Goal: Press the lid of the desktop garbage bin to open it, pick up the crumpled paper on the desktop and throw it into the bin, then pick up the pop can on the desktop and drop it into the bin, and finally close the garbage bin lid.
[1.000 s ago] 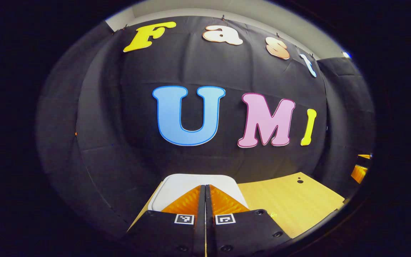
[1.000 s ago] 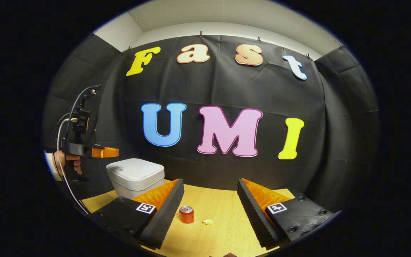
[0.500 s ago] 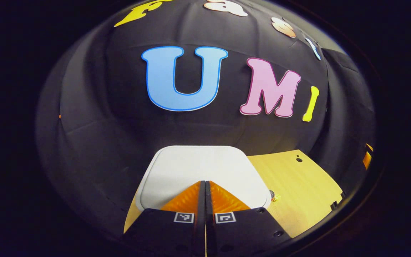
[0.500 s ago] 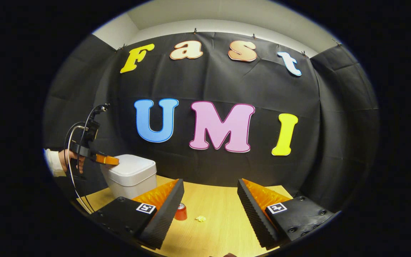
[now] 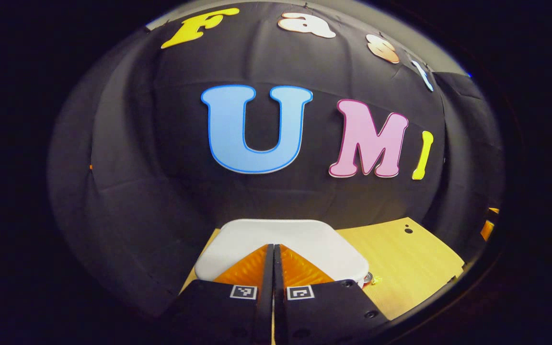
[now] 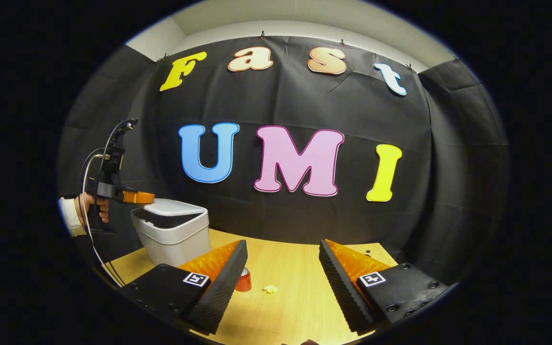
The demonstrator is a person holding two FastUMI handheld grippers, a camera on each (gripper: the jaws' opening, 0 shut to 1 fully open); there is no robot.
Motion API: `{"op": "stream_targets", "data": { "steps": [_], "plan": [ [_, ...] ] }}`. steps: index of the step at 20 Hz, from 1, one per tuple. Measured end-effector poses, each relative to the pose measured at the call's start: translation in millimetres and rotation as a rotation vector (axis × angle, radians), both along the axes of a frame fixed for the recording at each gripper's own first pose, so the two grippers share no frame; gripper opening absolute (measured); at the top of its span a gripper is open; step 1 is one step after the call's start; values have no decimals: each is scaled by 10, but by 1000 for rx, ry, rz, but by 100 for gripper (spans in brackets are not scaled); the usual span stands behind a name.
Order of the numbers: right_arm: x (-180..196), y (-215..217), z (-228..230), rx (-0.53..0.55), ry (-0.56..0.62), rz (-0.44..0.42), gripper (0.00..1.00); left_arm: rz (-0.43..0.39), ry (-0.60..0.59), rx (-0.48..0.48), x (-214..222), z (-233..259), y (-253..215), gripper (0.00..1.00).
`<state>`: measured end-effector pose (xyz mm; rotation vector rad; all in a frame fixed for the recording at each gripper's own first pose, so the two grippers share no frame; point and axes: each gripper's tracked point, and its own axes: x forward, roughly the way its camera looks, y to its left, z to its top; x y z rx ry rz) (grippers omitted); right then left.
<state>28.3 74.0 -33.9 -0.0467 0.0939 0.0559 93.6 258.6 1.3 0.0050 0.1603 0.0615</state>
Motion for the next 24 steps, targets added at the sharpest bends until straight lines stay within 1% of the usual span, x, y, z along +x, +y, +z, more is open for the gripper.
{"op": "stream_targets", "data": {
  "steps": [1, 3, 4, 6, 7, 9, 11, 12, 14, 16, 17, 19, 21, 24],
  "plan": [
    [17, 33, -5, 0, 4, 1, 96, 0, -32, 19, -19, 126, -7, 8],
    [43, 91, -31, -10, 8, 6, 97, -4, -80, 24, -83, 310, -39, 11],
    [54, 118, -49, -14, 8, 11, 96, -4, -109, 22, -132, 399, -54, 17],
    [79, 174, -141, -11, 24, 27, 97, 5, -166, 22, -230, 562, -58, 24],
    [105, 187, -195, -6, 38, 32, 97, -3, -187, 18, -293, 636, -93, 27],
    [180, 198, -285, 5, 66, 41, 97, -26, -213, 4, -465, 711, -198, 44],
    [312, 226, -455, 7, 104, 72, 97, -22, -272, -15, -687, 827, -244, 90],
    [375, 237, -548, -6, 126, 88, 97, -22, -301, -29, -806, 903, -267, 98],
    [535, 276, -770, -46, 174, 136, 97, -14, -337, -45, -998, 954, -323, 98],
    [714, 291, -1075, -79, 242, 191, 97, -5, -335, -55, -1188, 953, -398, 98],
    [794, 306, -1219, -77, 275, 222, 97, 10, -337, -44, -1294, 966, -433, 96],
    [983, 325, -1617, -80, 354, 276, 97, 55, -330, -23, -1413, 964, -442, 95],
    [1226, 306, -2143, -107, 466, 321, 98, 113, -300, 15, -1563, 918, -498, 95],
    [1498, 285, -2819, -100, 611, 350, 98, 203, -249, 36, -1696, 846, -596, 95]
  ]
}}
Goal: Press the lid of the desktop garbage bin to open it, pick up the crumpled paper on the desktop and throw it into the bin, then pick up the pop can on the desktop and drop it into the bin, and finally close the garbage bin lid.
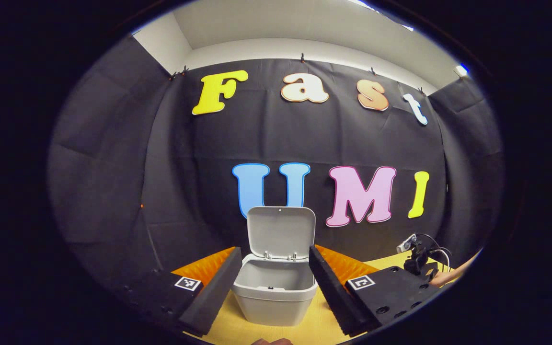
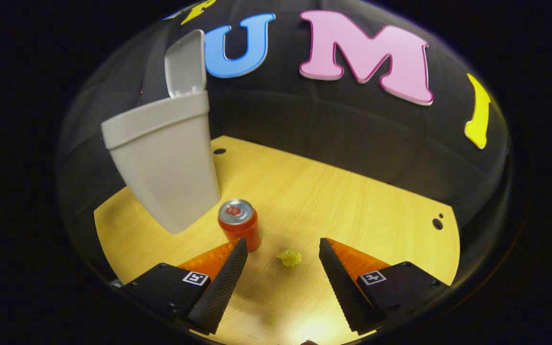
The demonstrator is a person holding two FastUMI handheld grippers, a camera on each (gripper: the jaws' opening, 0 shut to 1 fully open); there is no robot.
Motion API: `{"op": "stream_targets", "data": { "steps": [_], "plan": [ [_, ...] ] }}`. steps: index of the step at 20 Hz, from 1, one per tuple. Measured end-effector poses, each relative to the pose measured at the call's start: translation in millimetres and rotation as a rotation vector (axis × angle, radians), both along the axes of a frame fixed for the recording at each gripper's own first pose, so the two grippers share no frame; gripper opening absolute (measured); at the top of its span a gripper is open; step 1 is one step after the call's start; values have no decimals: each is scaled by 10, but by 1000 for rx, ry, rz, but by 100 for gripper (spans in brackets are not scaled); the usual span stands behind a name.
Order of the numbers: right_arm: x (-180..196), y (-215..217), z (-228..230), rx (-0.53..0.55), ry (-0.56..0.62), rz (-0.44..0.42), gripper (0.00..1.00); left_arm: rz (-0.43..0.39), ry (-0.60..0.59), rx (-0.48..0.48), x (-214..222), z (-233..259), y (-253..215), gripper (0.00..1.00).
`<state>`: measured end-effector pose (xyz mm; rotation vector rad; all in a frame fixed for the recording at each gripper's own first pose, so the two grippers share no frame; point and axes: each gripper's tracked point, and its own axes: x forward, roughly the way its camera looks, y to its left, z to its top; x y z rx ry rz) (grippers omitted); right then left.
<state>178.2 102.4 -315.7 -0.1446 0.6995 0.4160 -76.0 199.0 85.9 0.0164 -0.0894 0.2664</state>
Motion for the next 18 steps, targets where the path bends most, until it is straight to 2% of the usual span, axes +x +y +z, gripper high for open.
{"op": "stream_targets", "data": {
  "steps": [2, 7, 8, 9, 12, 14, 15, 16, 17, 18],
  "plan": [
    [131, 12, -390, -2, 76, 7, 98, 71, 39, 0, -67, -45, -80, 95],
    [313, -12, -986, -29, 168, -8, 96, 213, 106, -18, -234, -168, -205, 95],
    [248, -52, -1028, -49, 189, 2, 97, 229, 114, -28, -242, -215, -234, 95],
    [331, -6, -965, -37, 151, -5, 100, 240, 121, -37, -254, -250, -254, 95],
    [301, -23, -990, -46, 168, -6, 45, 248, 131, -38, -247, -269, -270, 95],
    [250, -39, -832, -36, 157, -4, 41, 227, 115, -32, -203, -230, -278, 95],
    [275, -26, -648, -9, 118, -6, 55, 206, 110, -33, -157, -237, -294, 95],
    [292, -23, -387, 24, 70, -15, 42, 181, 106, -30, -114, -235, -299, 95],
    [300, 8, -88, 65, 22, -26, 42, 156, 104, -26, -58, -241, -303, 95],
    [276, 86, 232, 113, -24, -32, 28, 130, 106, -24, -9, -246, -310, 95]
  ]
}}
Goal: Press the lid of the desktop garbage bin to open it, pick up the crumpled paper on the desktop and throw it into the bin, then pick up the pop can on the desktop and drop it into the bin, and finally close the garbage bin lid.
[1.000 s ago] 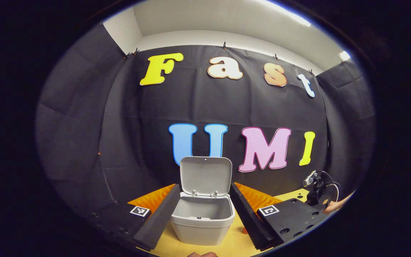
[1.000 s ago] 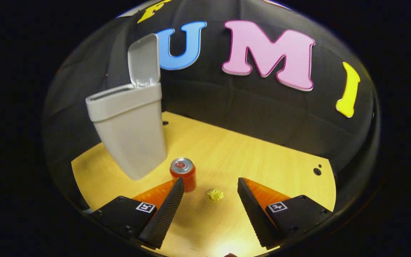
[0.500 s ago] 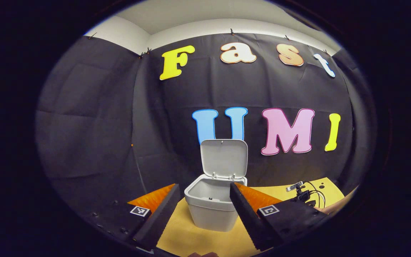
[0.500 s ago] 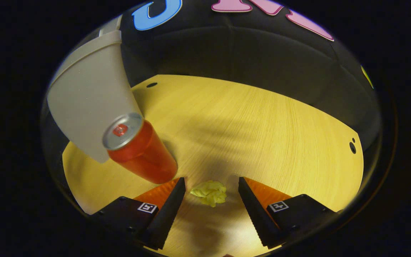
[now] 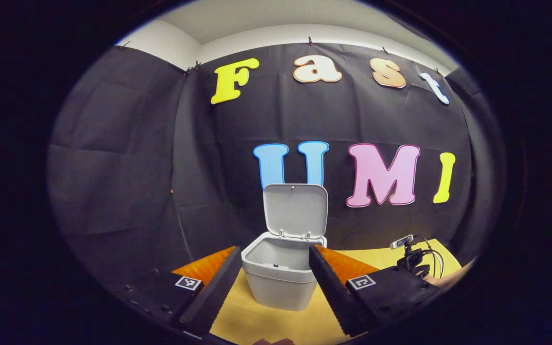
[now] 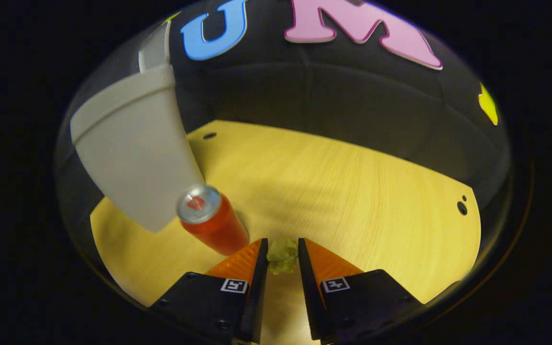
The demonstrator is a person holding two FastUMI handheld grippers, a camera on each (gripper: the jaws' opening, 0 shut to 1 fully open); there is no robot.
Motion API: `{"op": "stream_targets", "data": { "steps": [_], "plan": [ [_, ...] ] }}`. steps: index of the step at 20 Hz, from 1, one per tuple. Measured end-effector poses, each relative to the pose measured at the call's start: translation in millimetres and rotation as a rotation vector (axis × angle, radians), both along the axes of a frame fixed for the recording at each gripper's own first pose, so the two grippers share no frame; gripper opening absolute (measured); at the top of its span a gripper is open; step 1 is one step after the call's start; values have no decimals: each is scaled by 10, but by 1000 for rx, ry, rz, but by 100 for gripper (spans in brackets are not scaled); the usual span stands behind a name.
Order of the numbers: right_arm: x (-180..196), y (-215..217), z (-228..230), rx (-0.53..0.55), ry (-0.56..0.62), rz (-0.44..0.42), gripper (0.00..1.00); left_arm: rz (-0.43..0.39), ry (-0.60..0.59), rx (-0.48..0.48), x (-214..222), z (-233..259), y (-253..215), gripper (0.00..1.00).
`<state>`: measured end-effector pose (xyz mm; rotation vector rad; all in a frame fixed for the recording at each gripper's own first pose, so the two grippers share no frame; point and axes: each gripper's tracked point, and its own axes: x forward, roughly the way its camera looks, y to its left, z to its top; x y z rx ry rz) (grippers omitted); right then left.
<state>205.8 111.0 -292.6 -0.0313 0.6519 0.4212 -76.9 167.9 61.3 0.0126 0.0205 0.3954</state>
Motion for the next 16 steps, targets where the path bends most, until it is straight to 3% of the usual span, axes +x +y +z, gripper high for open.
{"op": "stream_targets", "data": {
  "steps": [1, 5, 8, 10, 13, 16],
  "plan": [
    [-41, 123, 496, 51, -66, 11, 41, -30, -10, -1, 53, 26, 2, 95],
    [-109, 649, 2001, 130, -345, 114, 41, -131, -36, -27, 141, 25, -10, 95],
    [-287, 1309, 2601, 211, -399, 213, 41, -161, -28, 1, 63, -22, 61, 95],
    [-376, 1708, 2730, 251, -379, 256, 41, -177, -24, -2, -37, -85, 87, 95],
    [-394, 2335, 2547, 225, -356, 311, 41, -184, 0, -13, -182, -218, 149, 95],
    [-336, 2537, 2246, 157, -316, 312, 41, -185, 23, -17, -296, -307, 204, 95]
  ]
}}
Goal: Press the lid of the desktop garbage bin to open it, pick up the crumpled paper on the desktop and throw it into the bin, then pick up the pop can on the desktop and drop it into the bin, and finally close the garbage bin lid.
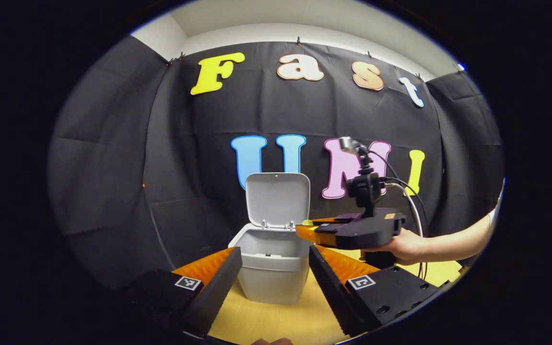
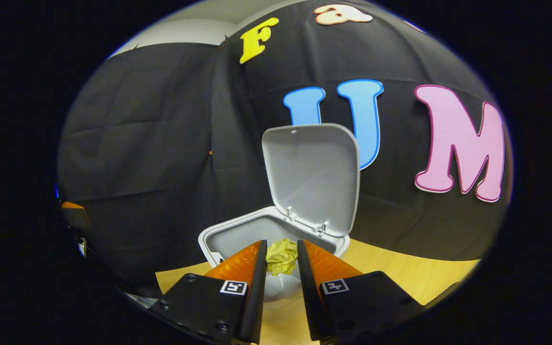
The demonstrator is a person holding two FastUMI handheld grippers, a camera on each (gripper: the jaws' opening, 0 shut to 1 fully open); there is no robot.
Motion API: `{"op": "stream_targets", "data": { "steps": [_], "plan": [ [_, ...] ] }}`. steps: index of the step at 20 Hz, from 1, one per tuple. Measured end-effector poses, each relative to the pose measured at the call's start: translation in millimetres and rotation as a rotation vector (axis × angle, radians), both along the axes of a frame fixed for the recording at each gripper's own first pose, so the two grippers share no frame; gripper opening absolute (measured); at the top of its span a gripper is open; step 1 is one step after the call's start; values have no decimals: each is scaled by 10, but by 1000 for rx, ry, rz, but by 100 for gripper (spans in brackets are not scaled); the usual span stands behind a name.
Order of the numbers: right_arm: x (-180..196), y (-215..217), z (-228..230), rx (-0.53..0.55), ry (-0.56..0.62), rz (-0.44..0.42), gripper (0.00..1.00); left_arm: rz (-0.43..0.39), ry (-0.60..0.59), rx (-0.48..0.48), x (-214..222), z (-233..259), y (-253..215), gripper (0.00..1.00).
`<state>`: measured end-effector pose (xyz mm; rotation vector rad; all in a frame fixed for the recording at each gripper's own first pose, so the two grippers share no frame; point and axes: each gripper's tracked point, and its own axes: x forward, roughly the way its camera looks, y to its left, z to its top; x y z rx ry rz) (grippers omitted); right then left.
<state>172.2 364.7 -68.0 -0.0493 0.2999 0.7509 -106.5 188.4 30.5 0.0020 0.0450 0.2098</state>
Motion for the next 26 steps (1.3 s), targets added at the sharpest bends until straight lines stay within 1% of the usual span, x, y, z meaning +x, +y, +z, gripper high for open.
{"op": "stream_targets", "data": {
  "steps": [1, 3, 4, 5, 6, 9, 11, 12, 13, 14, 15, 16, 18, 20, 22, 23, 26],
  "plan": [
    [44, -8, -104, -35, 6, -19, 41, -7, 6, -4, -16, -13, -5, 95],
    [28, 11, -124, -29, 3, -7, 70, -23, 14, -5, -13, -30, -39, 95],
    [21, -16, -66, -25, -20, -5, 62, -28, 6, -1, 14, -21, -73, 95],
    [18, -80, 1, -26, -44, -10, 80, -32, -3, -4, 48, -9, -96, 95],
    [39, -222, 91, -30, -78, -37, 98, -48, -7, -16, 121, -43, -166, 95],
    [17, -678, 265, 0, -93, -96, 97, -109, 14, -69, 383, -208, -460, 95],
    [33, -1107, 387, 8, -111, -154, 97, -168, 28, -92, 581, -295, -719, 95],
    [51, -1447, 440, -7, -126, -199, 97, -198, 34, -88, 702, -365, -882, 95],
    [41, -1758, 470, -22, -133, -237, 96, -244, 72, -77, 884, -520, -1090, 95],
    [27, -2195, 491, -48, -127, -304, 97, -301, 113, -75, 1048, -693, -1315, 95],
    [-11, -2416, 538, -48, -123, -333, 97, -322, 119, -69, 1178, -775, -1419, 95],
    [-47, -2728, 564, -58, -118, -387, 97, -348, 149, -69, 1399, -976, -1563, 95],
    [-157, -3157, 604, -68, -116, -458, 97, -383, 205, -71, 1767, -1391, -1710, 95],
    [-218, -3397, 537, -111, -113, -490, 97, -384, 266, -70, 2013, -1734, -1735, 95],
    [-269, -3543, 499, -141, -114, -508, 97, -385, 301, -52, 2154, -1936, -1761, 95],
    [-287, -3590, 480, -149, -111, -516, 97, -391, 323, -35, 2246, -2061, -1764, 95],
    [-307, -3686, 350, -136, -56, -547, 97, -362, 359, -10, 2471, -2308, -1651, 95]
  ]
}}
